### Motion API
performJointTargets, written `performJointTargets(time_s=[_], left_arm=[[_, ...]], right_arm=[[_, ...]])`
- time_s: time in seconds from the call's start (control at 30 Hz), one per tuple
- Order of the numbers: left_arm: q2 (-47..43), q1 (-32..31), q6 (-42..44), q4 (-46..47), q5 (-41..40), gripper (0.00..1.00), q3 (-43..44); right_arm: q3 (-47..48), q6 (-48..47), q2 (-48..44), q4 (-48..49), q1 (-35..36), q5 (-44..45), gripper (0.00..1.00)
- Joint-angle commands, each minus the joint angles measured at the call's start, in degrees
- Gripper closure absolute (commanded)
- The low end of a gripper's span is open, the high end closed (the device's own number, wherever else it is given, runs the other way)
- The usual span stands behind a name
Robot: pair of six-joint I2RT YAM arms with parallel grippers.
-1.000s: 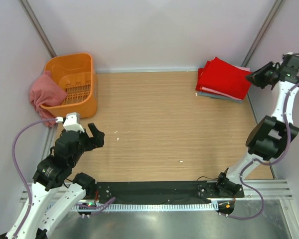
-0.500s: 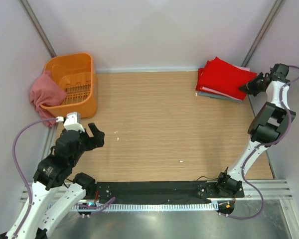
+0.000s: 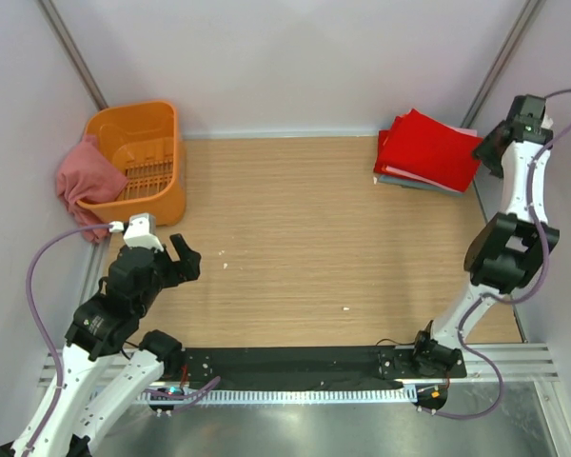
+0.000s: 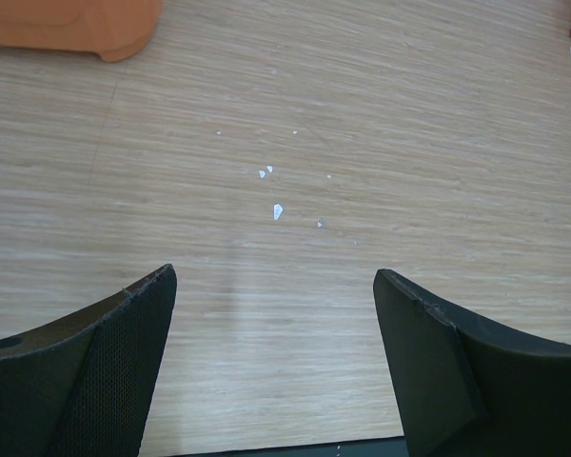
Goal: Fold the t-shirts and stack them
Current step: Reset both grippers
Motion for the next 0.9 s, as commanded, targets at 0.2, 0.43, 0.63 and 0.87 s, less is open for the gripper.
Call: performJointTargets(time_s=[0.2,0.43,0.63,0.87], left_arm=[[2.1,0.2,2.1,3.3,0.7,0.14,0.0],[8.3,0.2,2.9,2.2,-2.2,0.07,3.7],[10.1,0.2,2.4,2.1,-1.8,0.06,2.7],[9.0,0.2,2.6,2.9,-1.1,0.04,0.6]], right_arm=[[-27.1,5.3,-40.6,19.5,12.8,-4.0,0.17],[-51.3,9.6,-54.9,30.0,34.2,-16.7,0.00],[-62.5,12.2,-60.6,24.7,57.9,-0.5,0.00],[-71.4,20.7,-73.5,13.8,62.3,23.4,0.00]])
